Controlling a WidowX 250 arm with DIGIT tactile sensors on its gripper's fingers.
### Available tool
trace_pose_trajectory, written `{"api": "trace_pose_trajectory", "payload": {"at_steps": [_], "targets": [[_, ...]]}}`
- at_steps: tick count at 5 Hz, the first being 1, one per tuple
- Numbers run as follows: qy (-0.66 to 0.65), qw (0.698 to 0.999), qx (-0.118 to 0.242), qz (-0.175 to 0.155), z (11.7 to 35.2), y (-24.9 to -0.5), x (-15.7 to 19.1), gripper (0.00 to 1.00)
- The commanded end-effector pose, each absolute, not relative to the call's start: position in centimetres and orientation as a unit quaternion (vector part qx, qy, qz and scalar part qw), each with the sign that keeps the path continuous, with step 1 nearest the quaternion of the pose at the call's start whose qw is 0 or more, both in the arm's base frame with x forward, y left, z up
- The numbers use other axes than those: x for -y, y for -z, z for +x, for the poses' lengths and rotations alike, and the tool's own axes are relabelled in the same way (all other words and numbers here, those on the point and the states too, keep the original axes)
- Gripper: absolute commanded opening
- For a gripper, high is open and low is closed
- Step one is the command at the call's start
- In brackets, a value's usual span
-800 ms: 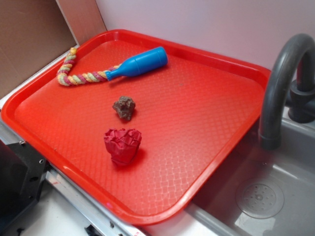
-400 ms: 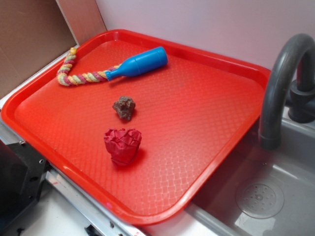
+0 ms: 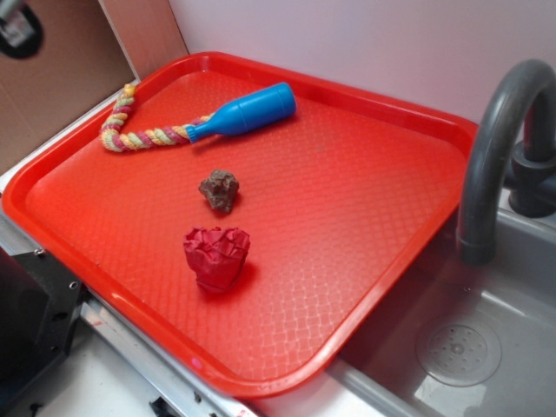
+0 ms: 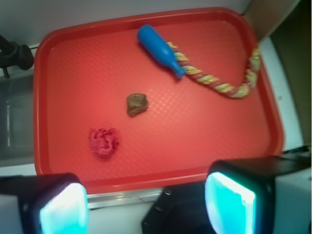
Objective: Grab the red paper.
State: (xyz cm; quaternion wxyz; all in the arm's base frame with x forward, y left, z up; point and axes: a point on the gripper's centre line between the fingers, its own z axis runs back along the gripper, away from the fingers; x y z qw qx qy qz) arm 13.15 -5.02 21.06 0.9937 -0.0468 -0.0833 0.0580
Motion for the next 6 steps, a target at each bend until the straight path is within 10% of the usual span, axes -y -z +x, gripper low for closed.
{"api": "trace_pose_trajectory", "payload": {"at_steps": [1, 6], "targets": [[-0.078, 0.988, 0.085, -0.104, 15.8, -15.4, 9.2, 1.0], [-0.034, 0.997, -0.012, -0.062, 15.4, -4.6, 12.3, 1.0]]}}
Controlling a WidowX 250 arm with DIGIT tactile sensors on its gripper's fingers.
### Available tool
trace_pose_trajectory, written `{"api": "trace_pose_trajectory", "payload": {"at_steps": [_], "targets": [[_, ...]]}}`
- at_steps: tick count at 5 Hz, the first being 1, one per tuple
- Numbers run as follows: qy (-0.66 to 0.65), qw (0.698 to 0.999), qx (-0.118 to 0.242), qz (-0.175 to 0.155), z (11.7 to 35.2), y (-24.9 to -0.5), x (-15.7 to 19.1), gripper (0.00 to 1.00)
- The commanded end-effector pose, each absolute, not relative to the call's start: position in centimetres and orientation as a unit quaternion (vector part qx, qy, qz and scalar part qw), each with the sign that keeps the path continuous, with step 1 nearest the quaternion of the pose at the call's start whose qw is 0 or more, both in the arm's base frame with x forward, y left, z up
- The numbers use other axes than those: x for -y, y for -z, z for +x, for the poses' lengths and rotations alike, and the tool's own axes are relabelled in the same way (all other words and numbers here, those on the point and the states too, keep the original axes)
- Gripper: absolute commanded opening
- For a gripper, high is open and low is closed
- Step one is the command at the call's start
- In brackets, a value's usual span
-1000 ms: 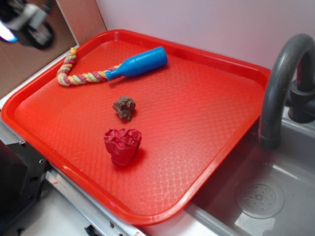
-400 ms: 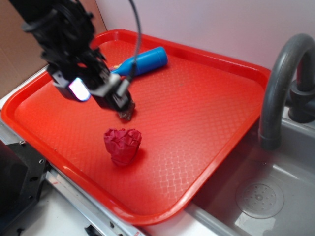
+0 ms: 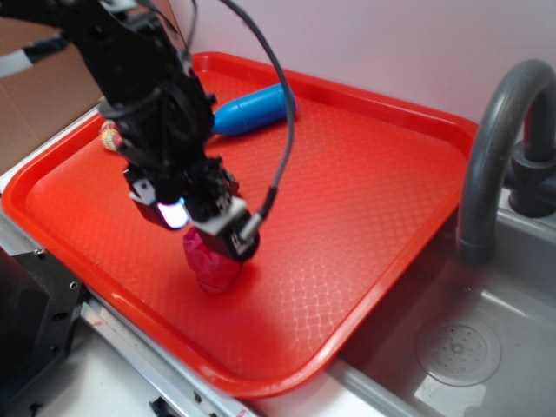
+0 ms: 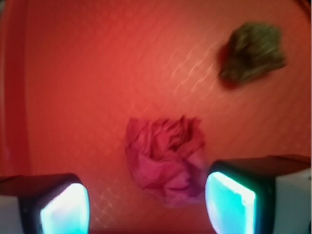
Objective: Grab the red paper.
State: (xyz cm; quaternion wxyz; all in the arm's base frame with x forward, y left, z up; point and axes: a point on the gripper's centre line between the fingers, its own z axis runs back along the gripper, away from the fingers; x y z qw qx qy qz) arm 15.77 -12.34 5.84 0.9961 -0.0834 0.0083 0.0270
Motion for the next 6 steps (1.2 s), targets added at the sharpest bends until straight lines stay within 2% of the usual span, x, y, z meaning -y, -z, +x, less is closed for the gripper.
{"api": "trace_pose_trajectory", "payload": {"at_steps": [1, 2, 3, 4, 5, 6], "targets": [[-0.034, 0.996, -0.03, -0.08, 15.5, -3.3, 12.0, 1.0], [-0.051, 0.997, -0.034, -0.049, 15.9, -2.5, 11.5, 1.0], [-0.061, 0.997, -0.028, -0.046, 16.2, -2.3, 11.5, 0.46], [-0.079, 0.996, -0.026, -0.023, 16.1, -2.1, 11.4, 0.0], [-0.093, 0.995, -0.019, -0.011, 15.9, -2.6, 11.4, 0.0], [-0.109, 0.993, -0.005, -0.047, 16.8, -5.6, 10.7, 0.0]]}}
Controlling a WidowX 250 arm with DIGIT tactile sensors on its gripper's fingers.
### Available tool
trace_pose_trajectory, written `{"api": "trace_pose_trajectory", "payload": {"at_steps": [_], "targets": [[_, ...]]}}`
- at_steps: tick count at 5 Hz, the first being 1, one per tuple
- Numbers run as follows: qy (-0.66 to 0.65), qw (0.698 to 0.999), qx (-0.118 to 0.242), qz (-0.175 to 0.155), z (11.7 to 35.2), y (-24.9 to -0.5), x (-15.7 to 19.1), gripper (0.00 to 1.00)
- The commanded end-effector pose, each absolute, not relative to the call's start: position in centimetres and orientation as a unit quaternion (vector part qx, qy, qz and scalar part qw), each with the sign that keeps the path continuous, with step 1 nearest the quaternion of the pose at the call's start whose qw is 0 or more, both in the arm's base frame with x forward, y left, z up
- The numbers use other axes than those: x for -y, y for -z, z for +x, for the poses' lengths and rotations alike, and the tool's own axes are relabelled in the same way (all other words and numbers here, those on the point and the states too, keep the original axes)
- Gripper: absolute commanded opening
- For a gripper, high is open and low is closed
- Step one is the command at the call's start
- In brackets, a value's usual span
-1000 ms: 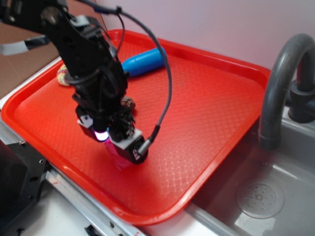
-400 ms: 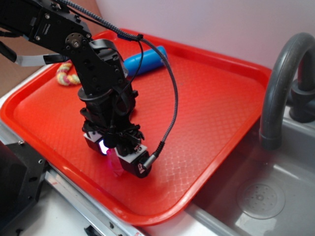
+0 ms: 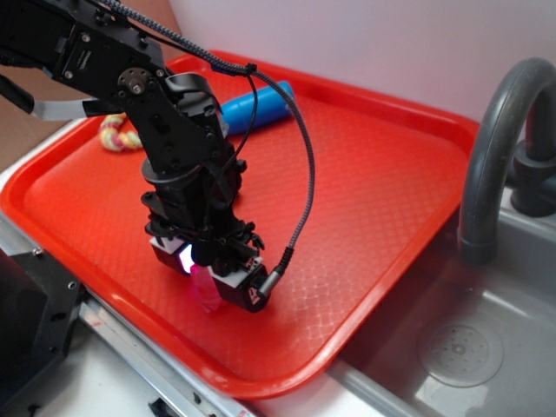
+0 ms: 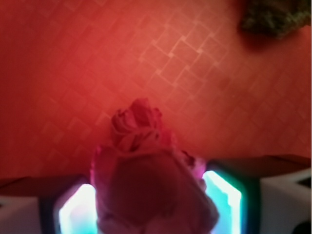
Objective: Grab the red paper.
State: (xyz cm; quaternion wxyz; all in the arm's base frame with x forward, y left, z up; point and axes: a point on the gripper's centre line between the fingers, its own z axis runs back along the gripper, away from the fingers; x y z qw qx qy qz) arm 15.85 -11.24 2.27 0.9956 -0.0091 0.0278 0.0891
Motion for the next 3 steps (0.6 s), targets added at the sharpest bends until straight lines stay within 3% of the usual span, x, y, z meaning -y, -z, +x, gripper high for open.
{"api": "trace_pose_trajectory", "payload": {"at_steps": [1, 3], "targets": [[-0.128, 0.991, 0.016, -0.034, 17.7, -8.9, 9.2, 0.0], [-0.114, 0.989, 0.058, -0.075, 17.7, -17.2, 3.9, 0.0]]}}
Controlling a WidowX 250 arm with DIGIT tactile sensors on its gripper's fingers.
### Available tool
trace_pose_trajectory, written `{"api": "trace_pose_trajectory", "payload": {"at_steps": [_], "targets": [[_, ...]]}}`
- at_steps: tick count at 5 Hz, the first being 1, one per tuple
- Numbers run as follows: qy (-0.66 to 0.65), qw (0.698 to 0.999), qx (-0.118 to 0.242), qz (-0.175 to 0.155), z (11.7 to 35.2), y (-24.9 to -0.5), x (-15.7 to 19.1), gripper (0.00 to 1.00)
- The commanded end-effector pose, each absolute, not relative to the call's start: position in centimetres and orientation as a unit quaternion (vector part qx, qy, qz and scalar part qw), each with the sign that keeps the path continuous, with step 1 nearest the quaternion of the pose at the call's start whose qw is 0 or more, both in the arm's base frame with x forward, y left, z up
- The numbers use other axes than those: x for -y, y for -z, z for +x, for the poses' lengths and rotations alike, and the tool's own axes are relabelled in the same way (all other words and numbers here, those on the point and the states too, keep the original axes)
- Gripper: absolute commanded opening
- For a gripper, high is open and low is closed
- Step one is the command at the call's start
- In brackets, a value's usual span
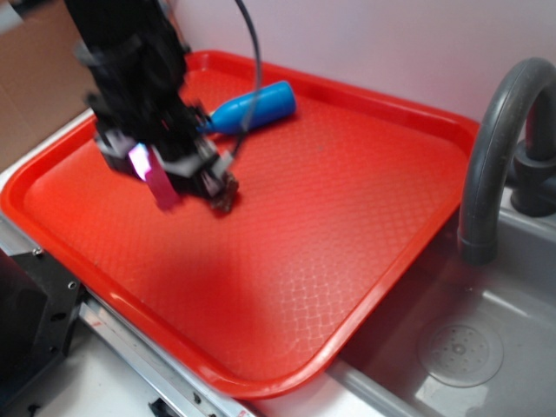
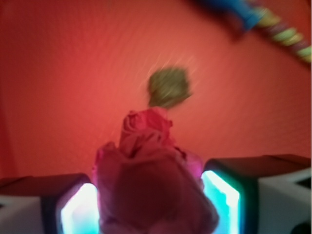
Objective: Grab the red paper.
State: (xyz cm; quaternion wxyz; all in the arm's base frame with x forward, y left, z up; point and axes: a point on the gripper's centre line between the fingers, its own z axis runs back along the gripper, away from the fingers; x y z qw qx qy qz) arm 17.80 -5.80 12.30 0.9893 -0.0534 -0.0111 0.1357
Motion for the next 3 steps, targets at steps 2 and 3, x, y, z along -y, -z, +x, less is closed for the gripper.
{"api": "trace_pose_trajectory", "payload": {"at_steps": [2, 3], "targets": [[-0.093, 0.989, 0.075, -0.089, 17.5, -20.74, 1.77, 0.0], [-0.137, 0.987, 0.054, -0.067, 17.85, -20.39, 1.36, 0.53]]}}
